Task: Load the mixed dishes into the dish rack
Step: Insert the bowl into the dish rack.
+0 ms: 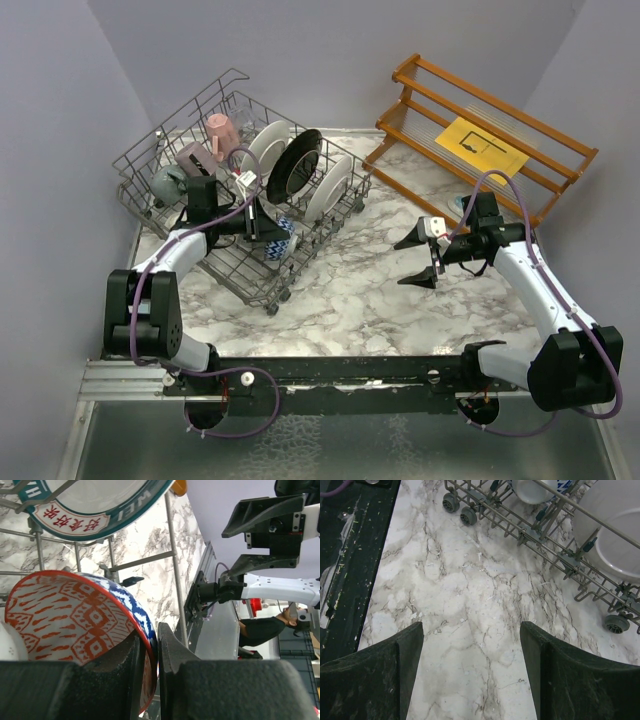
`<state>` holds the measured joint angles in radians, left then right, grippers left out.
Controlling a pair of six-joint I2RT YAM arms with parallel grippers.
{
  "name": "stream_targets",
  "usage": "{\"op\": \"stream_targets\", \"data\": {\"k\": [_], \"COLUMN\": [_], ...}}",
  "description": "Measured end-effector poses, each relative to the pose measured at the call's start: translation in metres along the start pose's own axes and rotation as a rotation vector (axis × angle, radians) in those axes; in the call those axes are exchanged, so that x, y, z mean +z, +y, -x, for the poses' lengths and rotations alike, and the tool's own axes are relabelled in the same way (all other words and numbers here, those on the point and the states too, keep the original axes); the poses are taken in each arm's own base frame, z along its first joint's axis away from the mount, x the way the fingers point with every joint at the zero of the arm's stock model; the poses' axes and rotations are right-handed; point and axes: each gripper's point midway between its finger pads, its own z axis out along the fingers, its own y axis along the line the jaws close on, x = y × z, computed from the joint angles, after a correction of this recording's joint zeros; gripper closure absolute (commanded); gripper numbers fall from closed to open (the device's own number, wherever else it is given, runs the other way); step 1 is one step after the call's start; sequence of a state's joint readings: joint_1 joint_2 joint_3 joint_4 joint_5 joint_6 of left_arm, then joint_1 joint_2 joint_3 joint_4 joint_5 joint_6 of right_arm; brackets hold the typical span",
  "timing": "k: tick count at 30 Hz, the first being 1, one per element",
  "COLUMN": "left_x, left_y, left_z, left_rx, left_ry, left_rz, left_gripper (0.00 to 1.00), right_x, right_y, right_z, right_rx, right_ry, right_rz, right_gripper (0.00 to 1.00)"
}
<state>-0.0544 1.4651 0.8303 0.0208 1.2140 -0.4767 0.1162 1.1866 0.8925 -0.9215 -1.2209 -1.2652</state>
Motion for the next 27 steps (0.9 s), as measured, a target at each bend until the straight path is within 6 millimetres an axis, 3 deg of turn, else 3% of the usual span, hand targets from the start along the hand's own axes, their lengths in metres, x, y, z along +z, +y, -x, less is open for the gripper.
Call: {"op": "stream_targets", "data": {"k": [10,21,27], "left_x": [0.002,0.0,-0.009], "left_y": [0.021,0.023,0.014], "left_z": [-0.011,-0.015,-0.004], "left_rx": [-0.032,-0.032,0.025], "left_ry": [0.023,0.037,0.006], "left_rz": [0.066,0.111,0.189], "left_gripper": [0.74,0.59,0.53], "right_x": [0.0,0.0,0.0], "right_y": [0.0,0.0,0.0], "right_z": [0.0,0.0,0.0], "right_rx": [-0.003,-0.003,-0.002], "right_ry": [0.0,0.0,0.0], "right_rz": [0.001,0.001,0.001], "right_gripper": [0.23,0.23,0.23]}}
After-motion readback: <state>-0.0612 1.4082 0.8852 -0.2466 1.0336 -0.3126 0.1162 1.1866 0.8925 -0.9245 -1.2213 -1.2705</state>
